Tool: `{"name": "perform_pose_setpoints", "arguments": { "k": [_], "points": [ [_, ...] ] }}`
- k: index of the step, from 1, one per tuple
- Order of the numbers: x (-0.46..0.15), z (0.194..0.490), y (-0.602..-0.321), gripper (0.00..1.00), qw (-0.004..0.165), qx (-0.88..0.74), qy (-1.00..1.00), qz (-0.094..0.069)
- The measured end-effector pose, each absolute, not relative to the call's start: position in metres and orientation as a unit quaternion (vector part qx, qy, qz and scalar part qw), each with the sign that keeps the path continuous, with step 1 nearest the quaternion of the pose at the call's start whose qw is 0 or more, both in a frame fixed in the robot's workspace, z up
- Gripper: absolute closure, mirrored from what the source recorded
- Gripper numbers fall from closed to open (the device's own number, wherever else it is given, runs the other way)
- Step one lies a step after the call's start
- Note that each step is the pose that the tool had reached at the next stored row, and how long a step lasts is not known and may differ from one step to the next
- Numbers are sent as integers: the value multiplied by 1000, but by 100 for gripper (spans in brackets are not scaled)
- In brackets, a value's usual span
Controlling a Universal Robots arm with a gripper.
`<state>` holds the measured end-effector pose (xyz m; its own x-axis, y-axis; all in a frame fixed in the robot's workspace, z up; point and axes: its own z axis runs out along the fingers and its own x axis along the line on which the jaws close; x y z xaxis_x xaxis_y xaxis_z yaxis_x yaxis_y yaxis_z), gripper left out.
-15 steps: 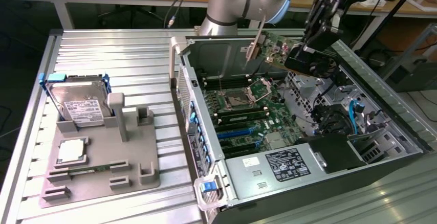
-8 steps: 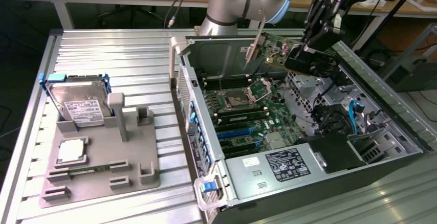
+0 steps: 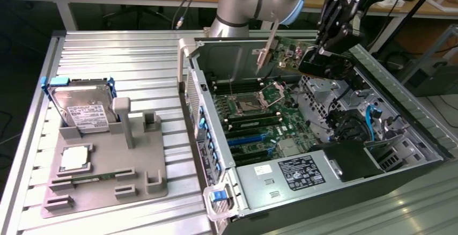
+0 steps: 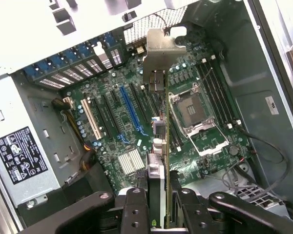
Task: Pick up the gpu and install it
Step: 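Insert the gpu into the slot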
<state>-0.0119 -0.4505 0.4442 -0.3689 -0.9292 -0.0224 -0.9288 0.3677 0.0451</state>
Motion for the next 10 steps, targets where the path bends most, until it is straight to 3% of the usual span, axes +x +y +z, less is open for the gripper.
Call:
{"name": "perform_pose_setpoints", "arguments": {
  "k": [10],
  "points": [
    [-12,444,-450,73,4,596,-803,-25]
  ]
}}
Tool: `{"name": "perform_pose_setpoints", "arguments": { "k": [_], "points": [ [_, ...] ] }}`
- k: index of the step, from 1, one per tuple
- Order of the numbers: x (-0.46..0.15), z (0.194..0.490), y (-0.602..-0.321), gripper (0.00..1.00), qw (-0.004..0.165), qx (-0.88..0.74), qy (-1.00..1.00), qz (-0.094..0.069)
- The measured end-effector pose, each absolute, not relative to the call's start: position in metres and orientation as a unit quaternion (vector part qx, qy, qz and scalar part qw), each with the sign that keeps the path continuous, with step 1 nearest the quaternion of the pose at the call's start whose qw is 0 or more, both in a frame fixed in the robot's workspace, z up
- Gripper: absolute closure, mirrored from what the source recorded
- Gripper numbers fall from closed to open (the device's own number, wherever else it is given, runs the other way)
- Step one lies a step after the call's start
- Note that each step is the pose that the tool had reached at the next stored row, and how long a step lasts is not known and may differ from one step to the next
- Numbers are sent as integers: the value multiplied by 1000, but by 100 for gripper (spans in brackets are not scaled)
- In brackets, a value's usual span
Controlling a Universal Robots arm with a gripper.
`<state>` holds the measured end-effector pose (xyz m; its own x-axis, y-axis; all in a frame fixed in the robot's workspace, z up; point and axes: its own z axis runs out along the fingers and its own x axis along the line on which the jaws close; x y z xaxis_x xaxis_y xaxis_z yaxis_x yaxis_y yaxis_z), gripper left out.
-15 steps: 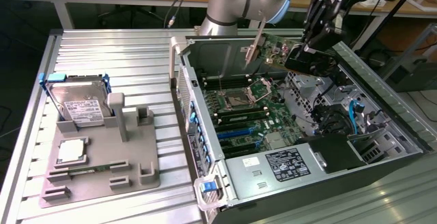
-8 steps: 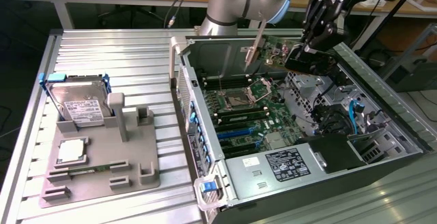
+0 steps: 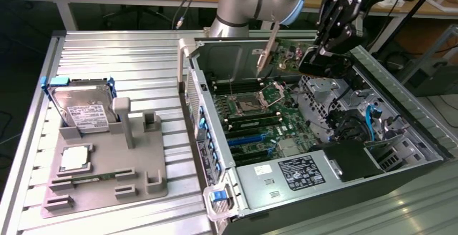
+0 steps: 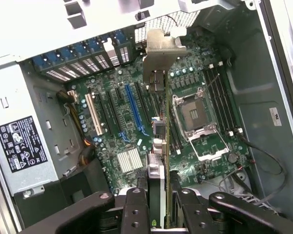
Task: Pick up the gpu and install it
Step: 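Insert the gpu into the slot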
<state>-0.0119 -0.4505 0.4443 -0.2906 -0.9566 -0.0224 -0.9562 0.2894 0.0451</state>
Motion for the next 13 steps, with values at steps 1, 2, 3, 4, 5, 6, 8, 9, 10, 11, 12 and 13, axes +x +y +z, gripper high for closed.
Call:
{"name": "perform_pose_setpoints", "arguments": {
  "k": [1,2,3,4,5,6,8,9,10,11,12,13],
  "points": [
    [-12,444,-450,73,5,599,-801,-25],
    [-12,444,-450,73,5,602,-798,-25],
    [-12,444,-450,73,5,607,-795,-25],
    [-12,444,-450,73,5,610,-792,-25],
    [-12,444,-450,73,5,614,-789,-25],
    [-12,444,-450,73,5,617,-787,-25],
    [-12,444,-450,73,5,623,-782,-25],
    [-12,444,-450,73,5,627,-779,-25],
    [-12,444,-450,73,6,630,-776,-25],
    [-12,444,-450,73,6,633,-773,-25],
    [-12,444,-450,73,6,637,-770,-25],
    [-12,444,-450,73,6,640,-768,-25]
  ]
}}
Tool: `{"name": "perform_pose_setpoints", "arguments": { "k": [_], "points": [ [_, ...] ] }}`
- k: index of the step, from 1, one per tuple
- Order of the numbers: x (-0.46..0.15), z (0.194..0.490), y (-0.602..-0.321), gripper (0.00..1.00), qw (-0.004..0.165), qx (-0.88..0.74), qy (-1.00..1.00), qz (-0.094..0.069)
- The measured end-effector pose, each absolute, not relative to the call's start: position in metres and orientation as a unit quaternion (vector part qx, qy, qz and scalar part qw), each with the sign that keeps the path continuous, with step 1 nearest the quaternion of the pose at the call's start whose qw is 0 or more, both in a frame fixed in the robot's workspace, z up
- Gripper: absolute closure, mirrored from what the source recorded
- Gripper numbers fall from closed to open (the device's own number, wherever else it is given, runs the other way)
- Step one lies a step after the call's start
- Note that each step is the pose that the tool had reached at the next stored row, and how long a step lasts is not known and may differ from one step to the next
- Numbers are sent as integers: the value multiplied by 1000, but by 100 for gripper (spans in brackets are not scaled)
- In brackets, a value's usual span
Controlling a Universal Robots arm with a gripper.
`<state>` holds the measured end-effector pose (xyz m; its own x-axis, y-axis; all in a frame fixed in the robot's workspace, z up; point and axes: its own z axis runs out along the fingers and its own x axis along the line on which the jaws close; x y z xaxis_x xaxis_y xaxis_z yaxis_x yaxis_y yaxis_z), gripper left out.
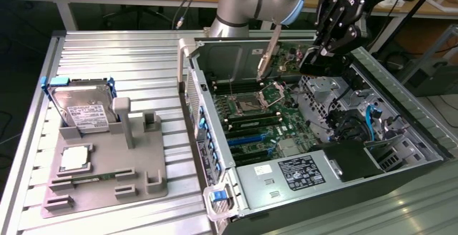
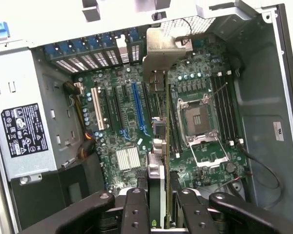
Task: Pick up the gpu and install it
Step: 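Insert the gpu into the slot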
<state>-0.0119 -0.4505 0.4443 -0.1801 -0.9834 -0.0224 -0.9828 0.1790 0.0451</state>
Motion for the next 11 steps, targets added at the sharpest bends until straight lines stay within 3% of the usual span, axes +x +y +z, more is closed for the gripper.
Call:
{"name": "perform_pose_setpoints", "arguments": {
  "k": [11],
  "points": [
    [-12,444,-450,73,7,679,-734,-24]
  ]
}}
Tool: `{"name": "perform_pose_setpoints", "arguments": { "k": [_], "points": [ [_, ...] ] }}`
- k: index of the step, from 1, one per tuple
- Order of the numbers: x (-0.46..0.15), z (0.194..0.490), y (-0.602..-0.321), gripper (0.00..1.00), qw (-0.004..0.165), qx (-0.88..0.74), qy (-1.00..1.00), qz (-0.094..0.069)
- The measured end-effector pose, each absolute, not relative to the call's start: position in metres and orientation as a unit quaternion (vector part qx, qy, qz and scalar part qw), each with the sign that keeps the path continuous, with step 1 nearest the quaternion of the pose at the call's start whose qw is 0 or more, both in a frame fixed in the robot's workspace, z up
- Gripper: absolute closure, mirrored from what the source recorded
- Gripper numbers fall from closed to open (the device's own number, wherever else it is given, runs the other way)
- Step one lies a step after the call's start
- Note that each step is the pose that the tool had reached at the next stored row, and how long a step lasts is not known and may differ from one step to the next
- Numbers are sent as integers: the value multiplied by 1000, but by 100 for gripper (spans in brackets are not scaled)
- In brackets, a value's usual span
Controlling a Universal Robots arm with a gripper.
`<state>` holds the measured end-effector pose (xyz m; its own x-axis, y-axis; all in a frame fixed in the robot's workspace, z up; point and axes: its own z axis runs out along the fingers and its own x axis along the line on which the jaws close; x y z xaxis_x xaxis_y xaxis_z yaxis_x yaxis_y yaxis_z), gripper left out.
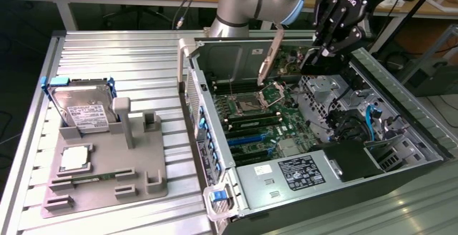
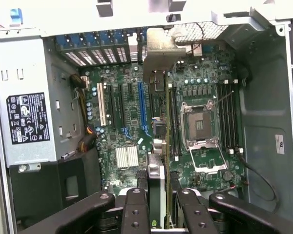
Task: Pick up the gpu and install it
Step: 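Insert the gpu into the slot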
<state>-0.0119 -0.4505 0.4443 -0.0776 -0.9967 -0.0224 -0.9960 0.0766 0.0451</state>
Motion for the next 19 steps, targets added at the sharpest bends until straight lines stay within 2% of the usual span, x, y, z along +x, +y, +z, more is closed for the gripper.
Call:
{"name": "perform_pose_setpoints", "arguments": {
  "k": [19],
  "points": [
    [-12,444,-450,73,8,709,-705,-24]
  ]
}}
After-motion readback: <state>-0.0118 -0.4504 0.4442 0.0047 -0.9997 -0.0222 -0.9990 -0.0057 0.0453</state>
